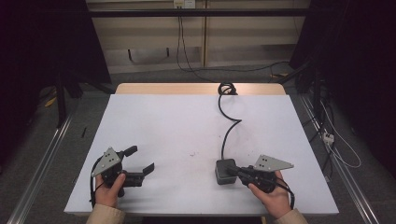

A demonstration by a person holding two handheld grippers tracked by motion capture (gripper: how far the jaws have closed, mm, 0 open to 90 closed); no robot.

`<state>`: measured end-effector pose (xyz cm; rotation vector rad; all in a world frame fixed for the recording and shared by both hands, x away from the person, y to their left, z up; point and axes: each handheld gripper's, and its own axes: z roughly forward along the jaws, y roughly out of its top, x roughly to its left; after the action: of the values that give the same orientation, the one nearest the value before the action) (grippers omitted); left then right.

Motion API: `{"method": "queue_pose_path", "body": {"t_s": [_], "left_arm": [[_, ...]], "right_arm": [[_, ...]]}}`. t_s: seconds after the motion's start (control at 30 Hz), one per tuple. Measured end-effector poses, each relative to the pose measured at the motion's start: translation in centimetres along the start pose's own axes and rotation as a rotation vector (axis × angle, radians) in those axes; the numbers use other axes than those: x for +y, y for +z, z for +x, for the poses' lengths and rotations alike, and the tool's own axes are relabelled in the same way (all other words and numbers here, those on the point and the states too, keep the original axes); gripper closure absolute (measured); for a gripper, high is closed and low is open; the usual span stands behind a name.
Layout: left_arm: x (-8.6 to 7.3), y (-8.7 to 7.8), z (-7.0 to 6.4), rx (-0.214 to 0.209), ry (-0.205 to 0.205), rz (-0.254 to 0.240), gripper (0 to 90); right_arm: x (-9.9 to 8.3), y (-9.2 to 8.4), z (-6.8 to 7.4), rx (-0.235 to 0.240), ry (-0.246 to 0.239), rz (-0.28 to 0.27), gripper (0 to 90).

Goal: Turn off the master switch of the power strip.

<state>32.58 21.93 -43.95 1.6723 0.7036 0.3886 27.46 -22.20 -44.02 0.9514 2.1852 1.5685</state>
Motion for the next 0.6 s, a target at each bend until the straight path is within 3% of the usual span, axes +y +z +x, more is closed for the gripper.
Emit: {"method": "queue_pose_path", "body": {"t_s": [0.6], "left_arm": [[0.03,-0.02,-0.03,0.001,0.004,0.001,3.2]], "right_arm": [[0.15,0.01,-0.01,0.002,-0.003,0.014,90.0]]}}
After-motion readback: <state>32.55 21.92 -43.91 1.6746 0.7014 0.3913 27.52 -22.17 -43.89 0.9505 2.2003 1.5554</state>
